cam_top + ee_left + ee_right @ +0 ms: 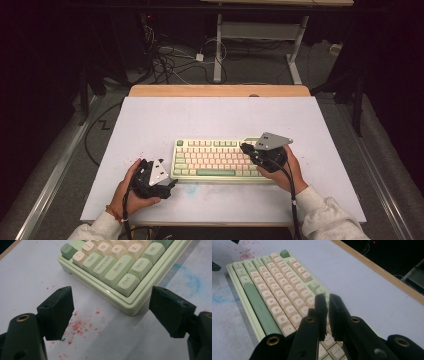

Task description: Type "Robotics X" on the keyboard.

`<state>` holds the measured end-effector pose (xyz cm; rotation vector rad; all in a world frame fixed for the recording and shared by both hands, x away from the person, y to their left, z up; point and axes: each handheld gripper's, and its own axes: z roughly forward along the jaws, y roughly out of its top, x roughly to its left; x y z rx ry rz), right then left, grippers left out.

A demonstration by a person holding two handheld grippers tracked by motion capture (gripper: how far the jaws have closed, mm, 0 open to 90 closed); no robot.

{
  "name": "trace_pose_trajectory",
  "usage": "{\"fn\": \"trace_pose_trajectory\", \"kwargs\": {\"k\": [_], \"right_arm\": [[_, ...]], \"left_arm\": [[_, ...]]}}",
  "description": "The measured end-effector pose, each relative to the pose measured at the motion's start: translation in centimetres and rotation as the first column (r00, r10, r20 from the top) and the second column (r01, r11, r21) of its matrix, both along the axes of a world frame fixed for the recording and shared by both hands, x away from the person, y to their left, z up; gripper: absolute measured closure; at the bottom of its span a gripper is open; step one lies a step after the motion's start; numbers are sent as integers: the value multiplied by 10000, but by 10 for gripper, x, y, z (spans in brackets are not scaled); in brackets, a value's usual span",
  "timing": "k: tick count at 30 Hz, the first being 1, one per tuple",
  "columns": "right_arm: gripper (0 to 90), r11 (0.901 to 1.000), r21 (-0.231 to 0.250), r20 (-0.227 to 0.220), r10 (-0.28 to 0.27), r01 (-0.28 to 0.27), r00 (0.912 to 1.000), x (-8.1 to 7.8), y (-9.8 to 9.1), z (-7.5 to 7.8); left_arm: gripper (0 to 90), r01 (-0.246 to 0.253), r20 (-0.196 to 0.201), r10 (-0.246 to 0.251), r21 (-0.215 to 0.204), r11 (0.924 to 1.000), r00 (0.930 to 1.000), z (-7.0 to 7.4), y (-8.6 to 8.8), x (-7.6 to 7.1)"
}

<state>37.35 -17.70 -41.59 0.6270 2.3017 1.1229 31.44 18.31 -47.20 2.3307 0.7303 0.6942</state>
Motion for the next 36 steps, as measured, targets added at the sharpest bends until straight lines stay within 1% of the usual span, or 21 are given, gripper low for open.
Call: {"fn": "trace_pose_trajectory", "kwargs": {"k": [1, 3, 7, 11, 13, 15, 17, 18, 20, 23, 24, 25, 26, 27, 28, 30, 31, 32, 34, 36], "right_arm": [[817, 9999, 103, 112, -106, 105, 9999, -4, -4, 1], [806, 9998, 135, 102, -119, 117, 9999, -5, -6, 2], [737, 9994, 264, 244, -239, 232, 9994, -11, -13, 4], [569, 9979, 329, 323, -572, 562, 9978, -16, -19, 4], [485, 9971, 310, 465, -709, 695, 9964, -18, -22, 3], [435, 9963, 387, 461, -789, 772, 9958, -21, -26, 2], [372, 9952, 539, 581, -848, 817, 9947, -23, -30, 0], [355, 9947, 599, 585, -872, 837, 9945, -25, -32, 0], [319, 9934, 669, 767, -987, 936, 9922, -29, -36, -1], [286, 9899, 844, 943, -1220, 1142, 9880, -35, -43, -1], [276, 9890, 938, 957, -1234, 1145, 9877, -37, -46, -2], [269, 9880, 986, 949, -1286, 1192, 9871, -39, -49, -3], [266, 9875, 979, 941, -1330, 1238, 9866, -41, -51, -3], [260, 9859, 957, 966, -1467, 1375, 9845, -43, -53, -4], [257, 9851, 896, 1075, -1559, 1466, 9819, -45, -55, -5], [256, 9842, 875, 1118, -1630, 1536, 9803, -49, -59, -6], [256, 9836, 869, 1167, -1677, 1581, 9789, -51, -61, -7], [256, 9828, 811, 1194, -1749, 1660, 9773, -52, -62, -9], [255, 9787, 562, 1347, -2036, 1976, 9698, -56, -65, -12], [252, 9774, 513, 1300, -2101, 2051, 9690, -58, -67, -16]], "left_arm": [[189, -6, -7, 6, -13, 10000, 10000, 0, -1, 0], [189, 43, -20, -43, 51, 10000, 10000, 0, -1, -1], [195, 40, -23, -40, 19, 10000, 10000, 0, -2, -1], [203, -61, -36, 60, -218, 9997, 10000, 2, -1, -1], [210, -109, -24, 108, -345, 9993, 9999, 2, -1, -1], [210, -107, -23, 106, -410, 9991, 9999, 3, 0, -1], [215, -96, -16, 95, -433, 9990, 10000, 4, 0, -2], [216, -98, -27, 97, -443, 9990, 9999, 4, 0, -2], [218, -117, -33, 116, -539, 9985, 9999, 5, -1, -2], [216, -247, -84, 242, -651, 9976, 9997, 8, -1, -1], [216, -363, -180, 350, -816, 9960, 9992, 9, -1, 0], [216, -447, -361, 412, -1033, 9936, 9985, 11, 0, 1], [216, -424, -327, 388, -1172, 9922, 9987, 13, 1, 2], [216, -443, -369, 399, -1274, 9909, 9985, 14, 2, 1], [216, -447, -319, 409, -1297, 9905, 9987, 16, 2, 1], [216, -410, -331, 367, -1395, 9894, 9988, 19, 2, 1], [221, -357, -277, 322, -1402, 9895, 9991, 21, 2, 2], [223, -358, -423, 297, -1505, 9880, 9987, 22, 2, 2], [237, -439, -483, 371, -1495, 9878, 9981, 24, 1, 3], [255, -432, -525, 352, -1600, 9862, 9980, 26, 1, 4]]}}
